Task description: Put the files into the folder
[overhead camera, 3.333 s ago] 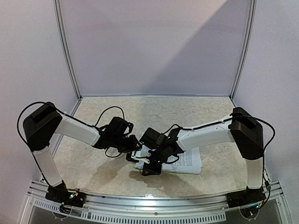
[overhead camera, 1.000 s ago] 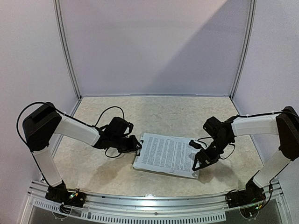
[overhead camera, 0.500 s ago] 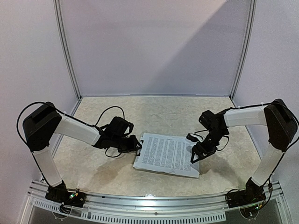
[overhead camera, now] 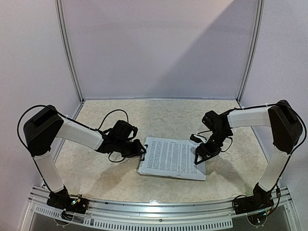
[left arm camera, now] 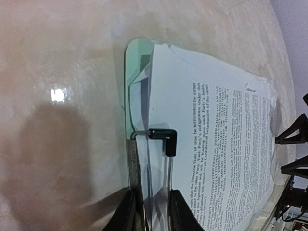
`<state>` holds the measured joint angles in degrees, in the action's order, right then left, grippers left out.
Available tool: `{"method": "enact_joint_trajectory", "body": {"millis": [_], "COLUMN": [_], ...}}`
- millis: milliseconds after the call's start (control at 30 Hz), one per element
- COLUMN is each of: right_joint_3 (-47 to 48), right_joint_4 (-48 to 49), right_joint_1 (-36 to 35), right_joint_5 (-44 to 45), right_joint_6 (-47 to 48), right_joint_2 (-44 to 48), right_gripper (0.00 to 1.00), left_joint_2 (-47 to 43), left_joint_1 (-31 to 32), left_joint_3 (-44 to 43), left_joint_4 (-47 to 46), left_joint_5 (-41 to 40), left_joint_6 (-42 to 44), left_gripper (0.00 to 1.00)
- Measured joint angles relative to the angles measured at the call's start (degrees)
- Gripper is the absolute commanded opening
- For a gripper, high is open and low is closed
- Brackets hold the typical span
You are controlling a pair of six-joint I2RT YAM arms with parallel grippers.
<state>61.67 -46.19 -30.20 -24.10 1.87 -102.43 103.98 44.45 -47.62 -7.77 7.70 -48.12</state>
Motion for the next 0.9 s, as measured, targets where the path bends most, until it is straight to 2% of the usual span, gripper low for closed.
{"method": "enact_joint_trajectory", "body": {"millis": [100, 167, 233, 333, 500, 767, 900], "right_joint_3": [0.0, 0.0, 0.0, 0.02, 0.15, -0.52, -3.74], "right_joint_4": [-0.24, -0.44, -0.55, -0.59, -0.7, 1.07, 4.85], "right_joint_1": [0.0, 0.02, 0.13, 0.7, 3.98, 9.55, 10.25], "right_joint_5": [1.79, 2.93, 3.69, 4.48, 5.2, 5.73, 6.54], "right_joint_6": [0.35, 0.59, 0.87, 1.42, 2.05, 3.54, 4.87], "right_joint_2": [0.92, 2.67, 4.81, 7.67, 9.68, 15.02, 20.83], "right_gripper": [0.71, 0.71, 0.71, 0.71, 0.71, 0.72, 0.72], "left_joint_2": [0.0, 0.0, 0.0, 0.0, -0.63, -5.01, -9.77], "left_joint_1": [0.02, 0.04, 0.04, 0.13, 0.87, 1.09, 1.11], "left_joint_3": [0.0, 0.0, -0.04, -0.44, -2.49, -6.88, -9.88], "left_joint_4": [0.0, 0.0, 0.09, 0.92, 5.42, 18.14, 20.28], "left_joint_5": [-0.07, -0.09, -0.09, -0.07, -0.42, -4.94, -8.96], "left_joint_6": [0.0, 0.0, 0.02, -0.04, 0.7, 4.31, 8.94], "left_gripper": [0.02, 0.19, 0.3, 0.42, 0.56, 0.59, 0.59]}}
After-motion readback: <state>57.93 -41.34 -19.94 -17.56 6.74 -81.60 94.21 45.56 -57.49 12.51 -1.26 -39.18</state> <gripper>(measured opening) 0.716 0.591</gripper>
